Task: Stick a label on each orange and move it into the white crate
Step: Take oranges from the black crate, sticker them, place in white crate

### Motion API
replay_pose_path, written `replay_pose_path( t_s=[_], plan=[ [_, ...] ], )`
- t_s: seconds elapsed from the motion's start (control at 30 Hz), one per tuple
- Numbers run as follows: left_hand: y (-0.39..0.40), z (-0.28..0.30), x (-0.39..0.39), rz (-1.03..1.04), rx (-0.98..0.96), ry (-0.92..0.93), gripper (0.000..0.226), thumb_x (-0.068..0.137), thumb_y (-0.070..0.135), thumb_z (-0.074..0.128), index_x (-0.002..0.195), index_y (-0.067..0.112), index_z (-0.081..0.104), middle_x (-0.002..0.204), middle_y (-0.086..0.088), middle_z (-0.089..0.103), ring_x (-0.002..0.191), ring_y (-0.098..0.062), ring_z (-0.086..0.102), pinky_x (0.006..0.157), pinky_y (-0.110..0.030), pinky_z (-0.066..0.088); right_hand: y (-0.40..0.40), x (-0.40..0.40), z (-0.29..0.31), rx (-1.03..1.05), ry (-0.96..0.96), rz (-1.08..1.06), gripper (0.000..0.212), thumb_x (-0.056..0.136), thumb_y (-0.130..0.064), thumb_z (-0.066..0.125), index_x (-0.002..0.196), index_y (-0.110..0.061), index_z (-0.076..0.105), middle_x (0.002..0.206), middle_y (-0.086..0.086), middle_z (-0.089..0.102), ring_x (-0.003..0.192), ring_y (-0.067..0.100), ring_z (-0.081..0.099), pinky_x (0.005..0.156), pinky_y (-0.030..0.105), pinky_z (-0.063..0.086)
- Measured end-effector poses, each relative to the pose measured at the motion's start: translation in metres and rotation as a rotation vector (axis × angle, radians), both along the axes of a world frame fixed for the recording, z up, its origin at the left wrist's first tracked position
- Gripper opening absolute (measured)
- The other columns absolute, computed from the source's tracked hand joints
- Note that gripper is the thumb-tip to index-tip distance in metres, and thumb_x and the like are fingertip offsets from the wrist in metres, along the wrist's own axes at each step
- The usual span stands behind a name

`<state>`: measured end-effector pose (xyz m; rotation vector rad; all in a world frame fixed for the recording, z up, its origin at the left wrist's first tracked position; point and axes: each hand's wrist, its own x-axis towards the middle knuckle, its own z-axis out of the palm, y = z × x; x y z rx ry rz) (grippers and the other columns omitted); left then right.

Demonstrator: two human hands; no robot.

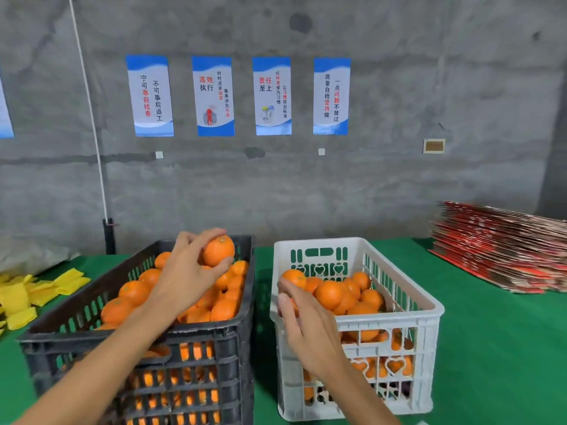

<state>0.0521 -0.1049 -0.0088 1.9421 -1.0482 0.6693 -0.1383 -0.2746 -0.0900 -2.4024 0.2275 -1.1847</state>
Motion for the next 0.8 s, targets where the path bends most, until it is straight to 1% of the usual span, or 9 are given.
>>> replay_pose_path(
  t_s=[0.1,0.27,0.37,0.43,0.5,0.57,0.67,0.73,0.8],
  plan=[
    [0.001,-0.021,-0.065,-0.118,-0.084,-0.137,0.068,0.079,0.037,0.088,0.139,0.041,0.058,0.115,0.009,0.045,0.105,0.004,0.055,0.083,-0.001,0.041,0.023,-0.012,0.022,0.362,-0.073,0.256,0.059,0.103,-0.067,0.034,0.156,-0.041,0.034,0.148,-0.03,0.048,0.135,-0.012,0.043,0.111,0.017,0.04],
    [0.001,-0.073,-0.128,-0.175,-0.079,-0.271,0.09,0.064,0.018,0.1,0.143,0.021,0.058,0.128,0.005,0.041,0.103,-0.011,0.057,0.083,-0.019,0.055,0.052,-0.04,0.017,0.205,-0.079,0.217,0.056,0.101,-0.068,0.04,0.149,-0.04,0.044,0.142,-0.027,0.049,0.132,-0.005,0.047,0.108,0.026,0.046],
    [0.007,-0.111,-0.136,-0.244,-0.092,-0.269,0.081,0.074,0.031,0.089,0.145,0.026,0.051,0.131,0.008,0.041,0.11,-0.002,0.053,0.097,-0.01,0.044,0.056,-0.054,-0.012,0.159,-0.077,0.221,0.056,0.1,-0.063,0.047,0.145,-0.03,0.051,0.138,-0.019,0.054,0.127,-0.004,0.051,0.105,0.021,0.045],
    [0.013,-0.137,-0.139,-0.259,-0.006,-0.179,0.076,0.076,0.043,0.071,0.147,0.034,0.044,0.133,0.011,0.041,0.116,0.0,0.05,0.098,-0.013,0.043,0.056,-0.061,-0.038,0.149,-0.008,0.232,0.057,0.099,-0.062,0.052,0.144,-0.026,0.054,0.137,-0.016,0.055,0.125,-0.007,0.05,0.104,0.015,0.042],
    [0.016,-0.167,-0.141,-0.281,0.063,-0.05,0.075,0.078,0.038,0.072,0.147,0.042,0.041,0.135,0.016,0.042,0.12,-0.001,0.05,0.096,-0.015,0.046,0.051,-0.067,-0.063,0.197,0.108,0.247,0.055,0.099,-0.06,0.053,0.144,-0.029,0.054,0.138,-0.019,0.055,0.125,-0.008,0.049,0.105,0.015,0.04],
    [0.025,-0.2,-0.144,-0.294,0.04,0.148,0.07,0.082,0.033,0.084,0.139,0.048,0.047,0.137,0.023,0.045,0.12,-0.002,0.055,0.094,-0.013,0.049,0.045,-0.073,-0.086,0.245,0.237,0.252,0.041,0.105,-0.051,0.048,0.136,-0.029,0.06,0.13,-0.015,0.062,0.118,-0.002,0.055,0.102,0.024,0.046],
    [0.045,-0.234,-0.147,-0.283,-0.02,0.585,0.075,0.073,0.062,0.087,0.136,0.062,0.045,0.136,0.035,0.047,0.115,-0.006,0.065,0.09,-0.028,0.059,0.037,-0.077,-0.12,0.168,0.372,0.205,0.031,0.11,-0.037,0.043,0.116,-0.018,0.066,0.107,-0.001,0.068,0.097,0.012,0.06,0.089,0.041,0.051],
    [0.058,-0.252,-0.149,-0.298,-0.102,0.716,0.077,0.069,0.075,0.083,0.135,0.066,0.045,0.134,0.035,0.054,0.111,-0.005,0.07,0.089,-0.028,0.06,0.033,-0.081,-0.133,0.109,0.485,0.171,0.038,0.105,-0.055,0.045,0.129,-0.031,0.062,0.122,-0.013,0.065,0.111,0.002,0.055,0.098,0.029,0.047],
    [0.063,-0.258,-0.153,-0.281,-0.183,0.814,0.069,0.072,0.068,0.086,0.132,0.064,0.05,0.129,0.026,0.064,0.108,-0.01,0.074,0.087,-0.026,0.061,0.029,-0.084,-0.14,0.044,0.664,0.171,0.076,0.089,-0.085,0.043,0.149,-0.04,0.045,0.146,-0.027,0.045,0.133,-0.004,0.038,0.112,0.024,0.034]
  ],
)
